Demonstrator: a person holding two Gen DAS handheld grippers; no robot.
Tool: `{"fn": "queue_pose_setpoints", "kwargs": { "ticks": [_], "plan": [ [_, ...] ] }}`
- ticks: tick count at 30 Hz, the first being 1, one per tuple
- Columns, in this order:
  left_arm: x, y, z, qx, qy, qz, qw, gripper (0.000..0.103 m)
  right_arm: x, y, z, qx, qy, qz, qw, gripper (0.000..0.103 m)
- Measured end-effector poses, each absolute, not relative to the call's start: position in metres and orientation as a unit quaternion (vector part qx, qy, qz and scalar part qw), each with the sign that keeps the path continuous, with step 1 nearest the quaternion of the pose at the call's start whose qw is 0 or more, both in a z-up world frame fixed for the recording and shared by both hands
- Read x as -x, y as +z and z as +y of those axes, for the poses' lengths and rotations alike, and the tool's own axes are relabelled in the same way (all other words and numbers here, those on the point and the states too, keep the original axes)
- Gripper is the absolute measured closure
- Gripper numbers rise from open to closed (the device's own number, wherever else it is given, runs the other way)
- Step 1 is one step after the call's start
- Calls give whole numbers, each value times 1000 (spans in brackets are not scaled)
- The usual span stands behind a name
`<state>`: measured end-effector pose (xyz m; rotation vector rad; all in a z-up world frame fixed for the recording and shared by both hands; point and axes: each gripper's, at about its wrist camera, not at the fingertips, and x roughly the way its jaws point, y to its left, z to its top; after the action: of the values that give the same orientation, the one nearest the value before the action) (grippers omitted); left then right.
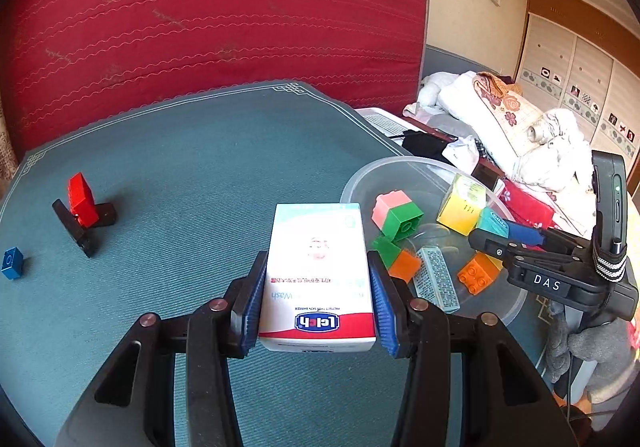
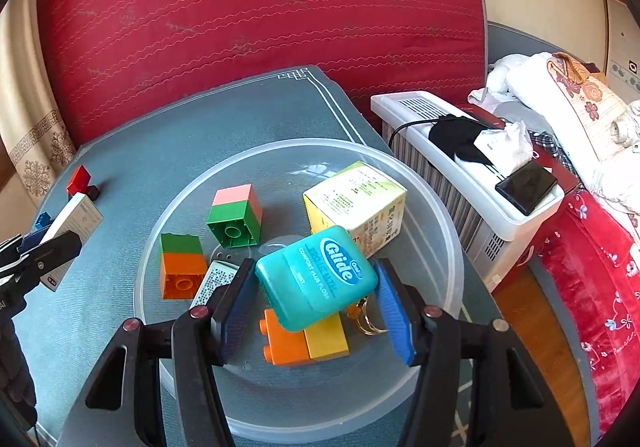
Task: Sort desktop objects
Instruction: 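Release the Glide floss into the bowl with the right tool while the left tool lowers the white box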
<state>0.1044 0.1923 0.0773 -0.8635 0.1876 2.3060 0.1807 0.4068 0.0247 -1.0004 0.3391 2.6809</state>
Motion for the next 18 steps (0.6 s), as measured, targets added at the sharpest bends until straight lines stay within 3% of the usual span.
{"fn": "queue_pose_setpoints", "kwargs": {
  "ticks": [15, 18],
  "plan": [
    [-119, 84, 255, 327, 859, 87, 385, 53, -201, 38, 420, 310, 932, 129, 134, 39],
    [-120, 85, 262, 326, 856, 88, 391, 53, -204, 38, 423, 306, 932, 136, 136, 33]
  ]
}}
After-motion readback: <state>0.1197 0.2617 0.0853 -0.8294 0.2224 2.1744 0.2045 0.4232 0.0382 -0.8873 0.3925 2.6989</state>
